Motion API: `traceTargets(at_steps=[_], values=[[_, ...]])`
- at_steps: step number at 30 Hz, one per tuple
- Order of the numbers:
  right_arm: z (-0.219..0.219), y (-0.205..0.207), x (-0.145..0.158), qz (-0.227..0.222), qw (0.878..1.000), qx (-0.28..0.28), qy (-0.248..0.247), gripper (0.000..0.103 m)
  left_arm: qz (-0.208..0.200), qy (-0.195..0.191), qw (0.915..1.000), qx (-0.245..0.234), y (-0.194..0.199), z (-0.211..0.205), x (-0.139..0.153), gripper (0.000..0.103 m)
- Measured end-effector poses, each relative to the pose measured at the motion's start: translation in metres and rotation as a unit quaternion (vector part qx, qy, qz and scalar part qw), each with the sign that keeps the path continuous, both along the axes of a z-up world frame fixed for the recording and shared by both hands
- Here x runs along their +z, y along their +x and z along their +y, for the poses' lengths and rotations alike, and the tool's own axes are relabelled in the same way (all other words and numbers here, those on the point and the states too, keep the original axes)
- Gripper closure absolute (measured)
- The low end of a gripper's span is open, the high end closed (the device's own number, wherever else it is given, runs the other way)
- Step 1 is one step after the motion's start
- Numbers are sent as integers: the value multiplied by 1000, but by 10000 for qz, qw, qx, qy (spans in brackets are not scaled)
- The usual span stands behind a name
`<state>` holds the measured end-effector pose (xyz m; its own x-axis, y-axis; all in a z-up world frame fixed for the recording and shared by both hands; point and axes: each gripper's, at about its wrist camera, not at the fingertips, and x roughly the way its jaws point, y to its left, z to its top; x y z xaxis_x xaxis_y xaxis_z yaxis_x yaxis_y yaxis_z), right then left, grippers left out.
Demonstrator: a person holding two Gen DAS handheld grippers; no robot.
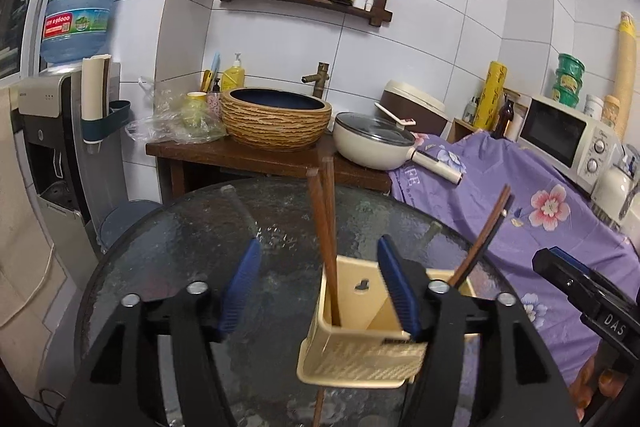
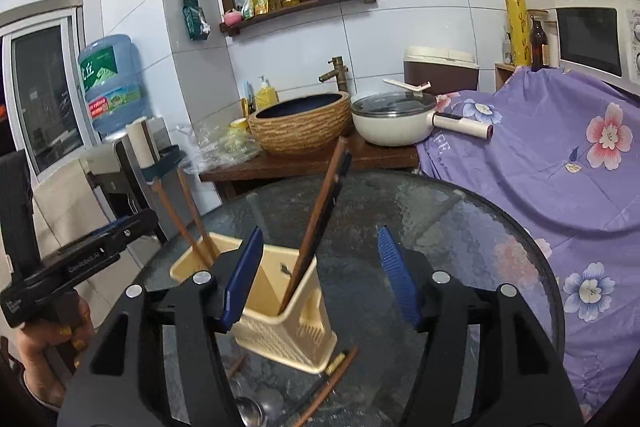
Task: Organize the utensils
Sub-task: 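Open both tools and withdraw them from the chopsticks in the holder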
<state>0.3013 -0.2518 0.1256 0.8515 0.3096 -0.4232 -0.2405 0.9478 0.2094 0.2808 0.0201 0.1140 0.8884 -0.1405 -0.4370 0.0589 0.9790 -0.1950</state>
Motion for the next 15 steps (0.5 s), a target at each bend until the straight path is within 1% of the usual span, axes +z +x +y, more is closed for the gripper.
traceTargets(at_steps=[1,3,5,9,11,13,15], values=[[-1,-5,-5,26,10000,34,-21,40,13,30,10000,-22,-5,1,-4,34],[-1,-16,-20,146,9997,124,-121,37,145,219,9996,-97,-16,3,-18,30],[1,-23,-38,341,9988,207,-287,37,317,412,9985,-143,-21,3,-31,29],[10,-31,-88,893,9925,291,-777,37,890,715,9933,-203,-30,10,-73,30],[15,-31,-114,1242,9874,358,-910,37,1100,763,9907,-232,-31,13,-89,30],[19,-30,-131,1504,9826,359,-1026,37,1383,763,9872,-218,-31,19,-110,31],[22,-27,-146,1660,9791,289,-1136,37,1582,679,9848,-233,-31,23,-124,37]])
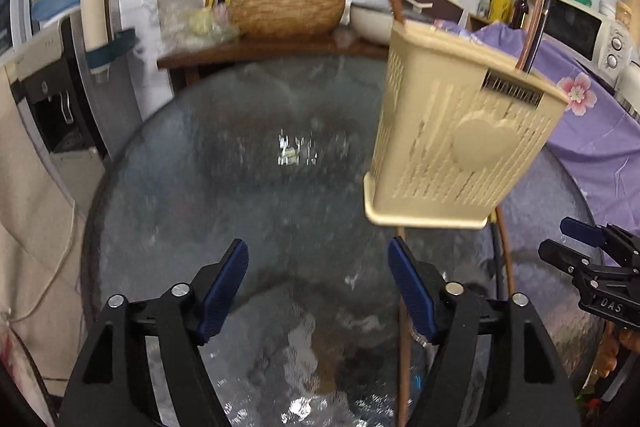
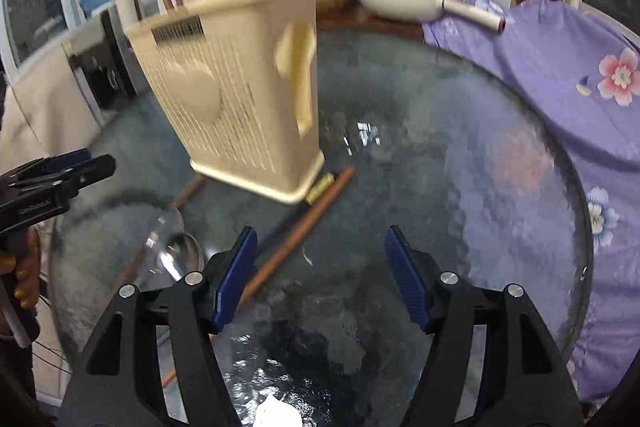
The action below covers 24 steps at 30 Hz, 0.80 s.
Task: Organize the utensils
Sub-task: 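Open both tools and withdraw them from the chopsticks in the holder, then move the left tool down to a brown chopstick while the right tool approaches another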
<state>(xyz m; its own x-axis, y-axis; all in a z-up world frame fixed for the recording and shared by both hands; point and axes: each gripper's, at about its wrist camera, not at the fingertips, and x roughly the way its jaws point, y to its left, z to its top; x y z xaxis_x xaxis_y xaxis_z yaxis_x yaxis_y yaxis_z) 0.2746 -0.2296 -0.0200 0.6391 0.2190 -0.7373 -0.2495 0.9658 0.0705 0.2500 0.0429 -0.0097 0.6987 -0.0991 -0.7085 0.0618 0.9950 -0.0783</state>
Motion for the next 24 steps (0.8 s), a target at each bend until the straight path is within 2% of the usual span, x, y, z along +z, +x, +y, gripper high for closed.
traceTargets(at_steps=[5,13,19,24], values=[[8,9,-15,240,9996,-115,-122,37,242,-94,9997,-6,4,4,-17,43],[28,17,-26,446,9981,-155,-396,37,304,-32,9993,-229,12,-15,-22,45],[27,19,-29,583,9969,-98,-522,42,393,54,9983,-432,20,-35,-25,47],[8,15,-29,691,9964,-50,-489,42,492,213,9973,-508,32,-45,-32,51]])
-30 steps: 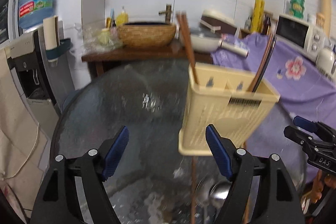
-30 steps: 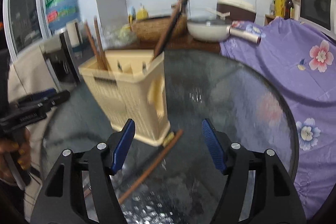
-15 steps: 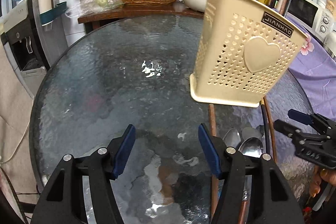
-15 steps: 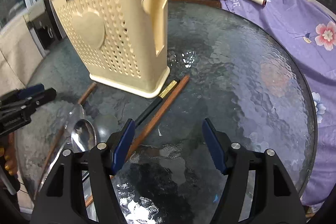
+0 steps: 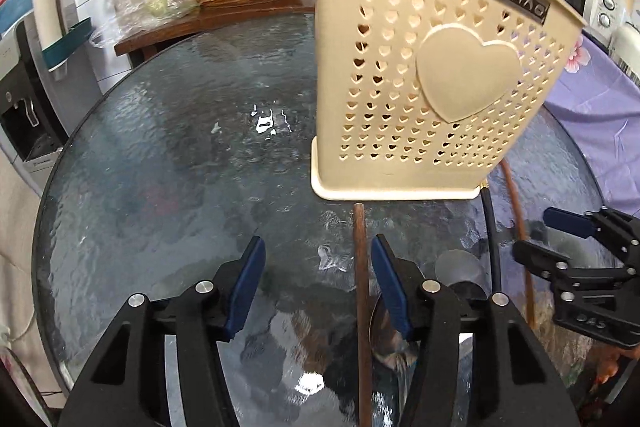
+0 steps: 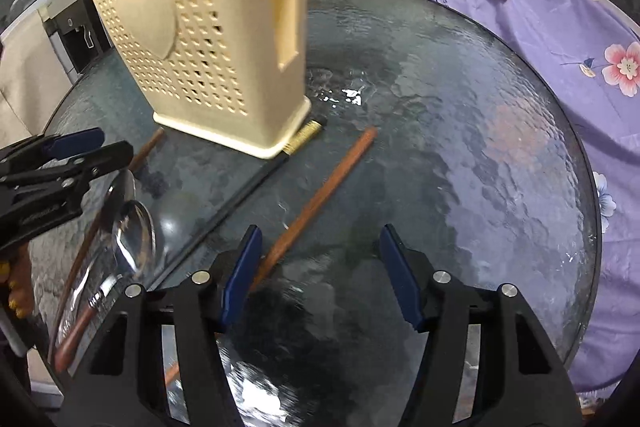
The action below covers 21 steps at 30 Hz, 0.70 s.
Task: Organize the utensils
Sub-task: 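Move the left tool down to a brown chopstick while the right tool approaches another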
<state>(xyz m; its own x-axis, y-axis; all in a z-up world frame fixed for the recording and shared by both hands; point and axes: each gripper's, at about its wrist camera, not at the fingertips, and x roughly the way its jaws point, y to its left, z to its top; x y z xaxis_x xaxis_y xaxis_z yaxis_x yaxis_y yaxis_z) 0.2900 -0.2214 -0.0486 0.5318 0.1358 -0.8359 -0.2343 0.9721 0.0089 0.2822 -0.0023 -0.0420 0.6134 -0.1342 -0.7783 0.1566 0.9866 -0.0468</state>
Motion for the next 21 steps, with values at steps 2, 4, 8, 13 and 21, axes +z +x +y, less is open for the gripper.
traceTargets(at_steps=[2,4,8,13,21], values=[[-5,0,0,37,10000,5,-34,44,61,-7,10000,-7,5,-1,-2,53],[-10,0,1,57,10000,5,-37,46,134,-53,9999,-48,10,-2,-3,55],[-15,6,1,78,9999,-69,-11,48,203,64,9997,-136,15,-10,-6,60],[-16,18,2,69,9998,-172,12,54,180,312,9992,-186,15,-15,-6,73],[-15,48,3,112,9992,-385,48,63,208,377,9990,-130,17,-2,-6,89]])
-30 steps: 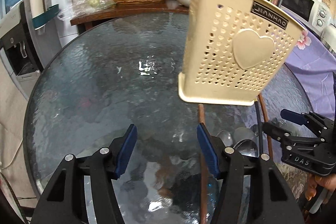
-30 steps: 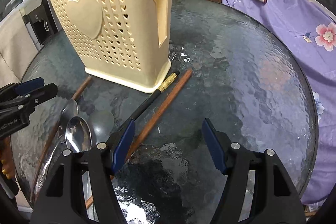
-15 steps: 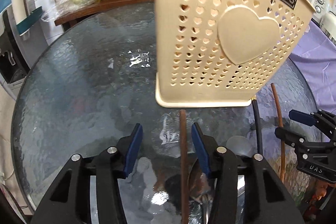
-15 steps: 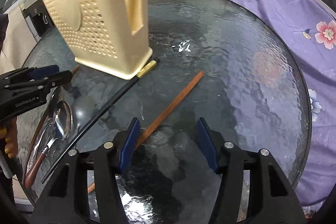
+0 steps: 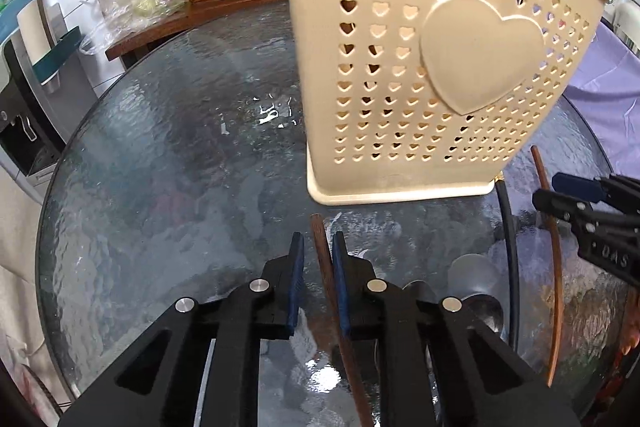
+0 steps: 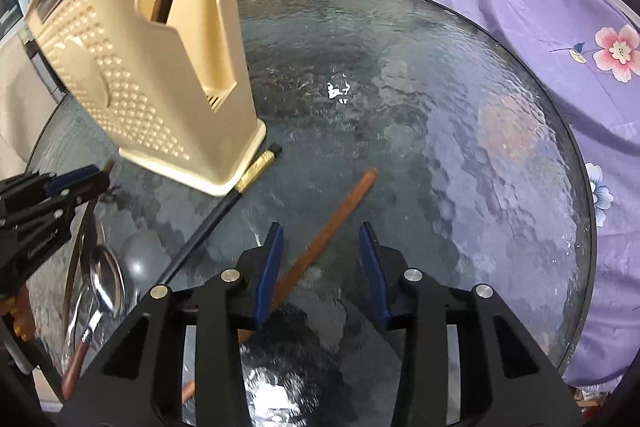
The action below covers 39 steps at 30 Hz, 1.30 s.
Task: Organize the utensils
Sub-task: 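Move the left tool down to a brown chopstick while the right tool approaches another, then close the left tool on a brown chopstick while the right tool grasps another, then lift both held chopsticks upright toward the cream holder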
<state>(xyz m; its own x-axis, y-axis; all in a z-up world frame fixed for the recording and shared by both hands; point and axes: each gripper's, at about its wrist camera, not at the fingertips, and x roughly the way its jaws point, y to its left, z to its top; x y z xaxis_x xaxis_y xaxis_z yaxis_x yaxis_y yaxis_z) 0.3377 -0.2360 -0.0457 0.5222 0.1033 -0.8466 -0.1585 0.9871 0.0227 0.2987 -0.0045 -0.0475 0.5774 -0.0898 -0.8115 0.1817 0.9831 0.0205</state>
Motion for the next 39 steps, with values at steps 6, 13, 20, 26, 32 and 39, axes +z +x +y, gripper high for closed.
traceTargets(at_steps=[6,13,20,26,32,39], values=[[5,9,-1,-35,9998,-144,-108,79,13,90,10000,0,6,-1,0,90],[3,7,-3,-109,9996,-250,-52,87,-10,-127,9998,150,2,-3,0,95],[-5,4,-4,-89,9992,-308,259,96,-36,-320,9991,277,4,6,-1,97],[-15,2,-4,-104,9973,-280,674,96,-11,-557,9979,330,6,13,0,97],[-18,-10,10,-346,9946,-131,970,96,-183,-725,9967,326,-2,17,16,97],[-22,-32,45,-761,9888,85,1281,96,-554,-961,9934,285,-20,19,48,97]])
